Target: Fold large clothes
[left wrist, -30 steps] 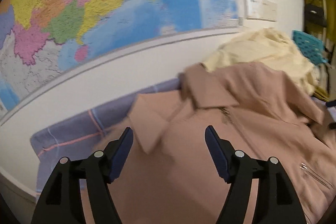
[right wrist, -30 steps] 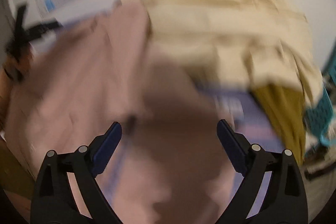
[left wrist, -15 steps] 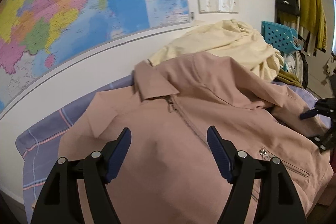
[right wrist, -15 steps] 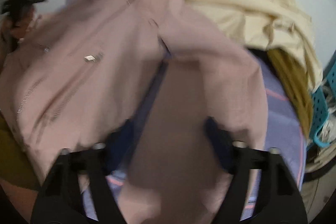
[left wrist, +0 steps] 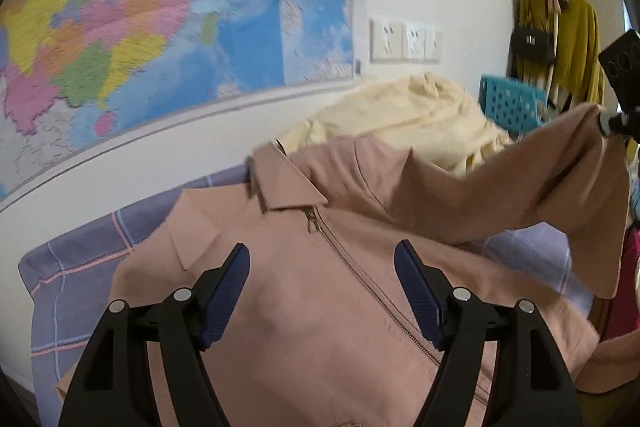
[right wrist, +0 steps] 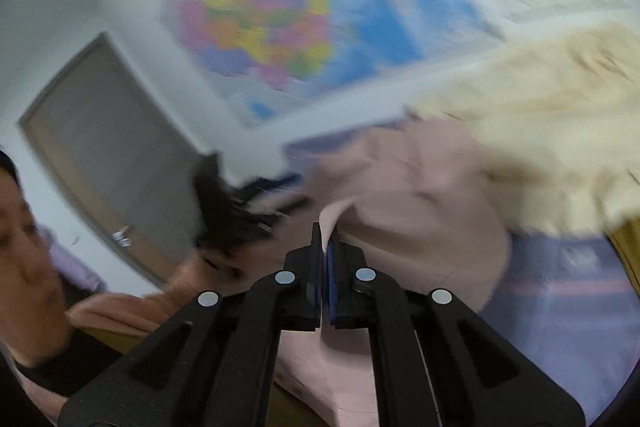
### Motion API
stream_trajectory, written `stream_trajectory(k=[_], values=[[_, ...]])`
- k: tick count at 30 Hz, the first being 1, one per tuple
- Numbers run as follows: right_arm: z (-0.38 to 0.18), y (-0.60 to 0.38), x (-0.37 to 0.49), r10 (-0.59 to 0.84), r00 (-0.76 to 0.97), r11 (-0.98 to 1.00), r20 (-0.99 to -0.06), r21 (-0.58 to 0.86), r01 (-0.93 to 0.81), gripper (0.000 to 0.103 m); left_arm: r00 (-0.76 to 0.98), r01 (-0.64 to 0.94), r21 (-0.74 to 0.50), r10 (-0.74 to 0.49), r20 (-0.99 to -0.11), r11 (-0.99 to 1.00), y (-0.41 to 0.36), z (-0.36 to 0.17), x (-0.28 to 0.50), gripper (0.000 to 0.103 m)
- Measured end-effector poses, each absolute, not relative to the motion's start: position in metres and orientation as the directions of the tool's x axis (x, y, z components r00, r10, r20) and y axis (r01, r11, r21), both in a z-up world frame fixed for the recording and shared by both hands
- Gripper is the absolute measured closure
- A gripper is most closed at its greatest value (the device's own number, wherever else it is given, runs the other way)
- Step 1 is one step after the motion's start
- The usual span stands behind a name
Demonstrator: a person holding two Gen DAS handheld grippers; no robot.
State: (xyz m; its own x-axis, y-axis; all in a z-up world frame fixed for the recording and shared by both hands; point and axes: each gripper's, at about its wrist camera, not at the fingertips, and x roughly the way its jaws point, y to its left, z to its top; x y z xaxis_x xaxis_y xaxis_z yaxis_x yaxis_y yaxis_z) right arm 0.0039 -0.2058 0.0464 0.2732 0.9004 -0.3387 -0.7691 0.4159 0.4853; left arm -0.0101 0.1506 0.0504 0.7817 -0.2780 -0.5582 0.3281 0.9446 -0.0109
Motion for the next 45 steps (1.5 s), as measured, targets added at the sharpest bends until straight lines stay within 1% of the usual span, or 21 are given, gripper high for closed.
stream_trajectory(k=[6, 9, 11, 13, 16, 18, 20, 24, 26, 28, 29, 30, 31, 33, 35, 37, 38, 40, 41, 44, 45], values=[[0.037, -0.093, 0.038, 0.935, 0.062, 0.261, -0.350, 0.557, -0.789, 0.092, 0.816, 0.274, -0.101, -0.287, -0.501, 0.956, 0.204, 0.066, -0.033, 0.031], [0.011, -0.050, 0.055, 0.930, 0.002, 0.241, -0.369, 0.604, -0.759, 0.087, 0.811, 0.248, -0.123, -0.276, -0.516, 0.961, 0.221, 0.062, -0.042, 0.031], [-0.009, -0.025, 0.073, 0.905, 0.031, 0.305, -0.423, 0.597, -0.742, 0.086, 0.796, 0.244, -0.101, -0.259, -0.547, 0.965, 0.223, 0.054, -0.049, 0.031], [-0.024, -0.012, 0.092, 0.896, 0.012, 0.321, -0.443, 0.629, -0.708, 0.071, 0.767, 0.270, -0.096, -0.274, -0.579, 0.958, 0.219, 0.044, -0.054, 0.031], [-0.026, -0.021, 0.104, 0.872, 0.116, 0.400, -0.476, 0.554, -0.730, 0.061, 0.702, 0.322, -0.116, -0.319, -0.637, 0.940, 0.210, 0.025, -0.058, 0.030], [-0.019, -0.034, 0.109, 0.820, 0.244, 0.497, -0.517, 0.434, -0.751, 0.051, 0.624, 0.380, -0.158, -0.378, -0.684, 0.911, 0.198, 0.008, -0.061, 0.027], [-0.014, -0.048, 0.110, 0.681, 0.461, 0.654, -0.568, 0.189, -0.733, 0.040, 0.568, 0.406, -0.169, -0.393, -0.723, 0.898, 0.187, -0.007, -0.062, 0.022], [-0.029, -0.067, 0.122, 0.516, 0.610, 0.770, -0.601, 0.013, -0.638, 0.028, 0.415, 0.413, -0.265, -0.440, -0.796, 0.871, 0.172, -0.040, -0.056, 0.022], [-0.045, -0.068, 0.133, 0.440, 0.641, 0.811, -0.629, -0.028, -0.585, 0.027, 0.372, 0.401, -0.282, -0.437, -0.819, 0.871, 0.167, -0.052, -0.051, 0.027], [-0.060, -0.069, 0.146, 0.439, 0.610, 0.816, -0.659, 0.009, -0.578, 0.029, 0.375, 0.375, -0.246, -0.389, -0.842, 0.894, 0.167, -0.056, -0.043, 0.061], [-0.068, -0.070, 0.153, 0.446, 0.585, 0.816, -0.677, 0.039, -0.577, 0.047, 0.383, 0.369, -0.234, -0.376, -0.844, 0.900, 0.172, -0.054, -0.039, 0.070], [-0.072, -0.076, 0.156, 0.465, 0.563, 0.808, -0.683, 0.067, -0.586, 0.083, 0.383, 0.364, -0.237, -0.376, -0.843, 0.901, 0.177, -0.052, -0.035, 0.093], [-0.076, -0.078, 0.160, 0.499, 0.529, 0.792, -0.687, 0.113, -0.600, 0.102, 0.375, 0.358, -0.269, -0.402, -0.835, 0.894, 0.186, -0.048, -0.030, 0.100], [-0.068, -0.092, 0.165, 0.550, 0.529, 0.787, -0.646, 0.189, -0.588, 0.102, 0.411, 0.349, -0.257, -0.394, -0.822, 0.901, 0.202, -0.034, -0.023, 0.100], [-0.052, -0.113, 0.163, 0.564, 0.575, 0.799, -0.593, 0.216, -0.561, 0.102, 0.497, 0.325, -0.145, -0.299, -0.815, 0.935, 0.219, -0.013, -0.014, 0.100], [-0.041, -0.137, 0.167, 0.570, 0.608, 0.812, -0.552, 0.268, -0.518, 0.102, 0.532, 0.296, -0.104, -0.254, -0.808, 0.950, 0.235, -0.001, -0.002, 0.096], [-0.040, -0.146, 0.170, 0.574, 0.611, 0.814, -0.546, 0.294, -0.501, 0.102, 0.547, 0.274, -0.074, -0.219, -0.808, 0.959, 0.243, 0.002, 0.004, 0.092], [-0.045, -0.158, 0.175, 0.570, 0.604, 0.819, -0.558, 0.319, -0.477, 0.102, 0.573, 0.187, 0.034, -0.081, -0.815, 0.982, 0.257, 0.003, 0.024, 0.066], [-0.049, -0.159, 0.175, 0.559, 0.602, 0.825, -0.570, 0.313, -0.470, 0.101, 0.574, 0.161, 0.043, -0.058, -0.817, 0.986, 0.263, 0.000, 0.030, 0.064], [-0.057, -0.168, 0.172, 0.563, 0.593, 0.825, -0.576, 0.344, -0.450, 0.087, 0.531, 0.158, -0.039, -0.119, -0.839, 0.987, 0.273, -0.008, 0.039, 0.058], [-0.056, -0.169, 0.167, 0.560, 0.605, 0.827, -0.566, 0.343, -0.445, 0.070, 0.526, 0.175, -0.074, -0.156, -0.836, 0.982, 0.274, -0.011, 0.035, 0.051]])
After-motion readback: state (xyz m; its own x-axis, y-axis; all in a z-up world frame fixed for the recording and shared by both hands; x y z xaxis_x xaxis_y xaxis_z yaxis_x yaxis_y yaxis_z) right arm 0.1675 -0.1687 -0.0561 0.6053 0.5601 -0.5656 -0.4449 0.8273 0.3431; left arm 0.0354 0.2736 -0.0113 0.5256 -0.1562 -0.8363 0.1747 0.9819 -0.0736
